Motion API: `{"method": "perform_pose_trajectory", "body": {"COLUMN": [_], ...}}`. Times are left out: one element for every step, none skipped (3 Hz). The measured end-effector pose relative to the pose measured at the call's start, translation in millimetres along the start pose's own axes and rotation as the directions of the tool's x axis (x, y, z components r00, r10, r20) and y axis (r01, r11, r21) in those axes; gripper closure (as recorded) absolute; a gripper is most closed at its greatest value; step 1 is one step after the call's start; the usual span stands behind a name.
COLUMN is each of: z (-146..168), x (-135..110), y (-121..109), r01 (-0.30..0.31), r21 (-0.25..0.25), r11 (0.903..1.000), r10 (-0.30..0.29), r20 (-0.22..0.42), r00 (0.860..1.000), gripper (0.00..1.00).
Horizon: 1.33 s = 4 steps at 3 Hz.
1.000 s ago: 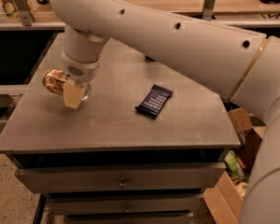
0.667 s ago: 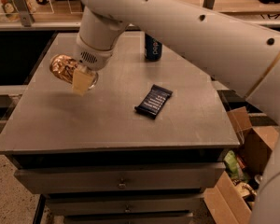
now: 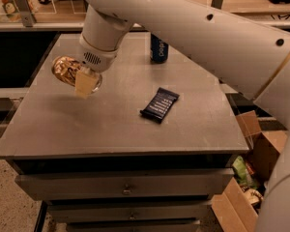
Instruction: Move orange can near rxbar blueberry
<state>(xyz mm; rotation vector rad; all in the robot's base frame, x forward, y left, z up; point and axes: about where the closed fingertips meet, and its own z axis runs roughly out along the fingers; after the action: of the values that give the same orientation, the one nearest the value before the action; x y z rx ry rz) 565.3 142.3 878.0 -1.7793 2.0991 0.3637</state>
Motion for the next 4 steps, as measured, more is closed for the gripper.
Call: {"method": "perform_pose_trajectory", "body": {"z": [-2.1, -10.4, -23.1, -39.9], "x": [29.1, 69.7, 110.0, 140.4], "y": [-18.9, -37.9, -57.4, -74.1], "r01": [-0.052, -0.097, -0.127, -0.119], "r21": [0.021, 0.047, 0.078, 0.121], "r11": [0.9984, 0.9942, 0.9888, 0.9855], "r10": [0.053, 0.103, 0.141, 0.143], "r20": [-0.072, -0.149, -0.202, -0.218], "r00": [0.996, 0.983, 0.969, 0.965], "gripper": [1.00, 1.00, 1.00, 1.00]}}
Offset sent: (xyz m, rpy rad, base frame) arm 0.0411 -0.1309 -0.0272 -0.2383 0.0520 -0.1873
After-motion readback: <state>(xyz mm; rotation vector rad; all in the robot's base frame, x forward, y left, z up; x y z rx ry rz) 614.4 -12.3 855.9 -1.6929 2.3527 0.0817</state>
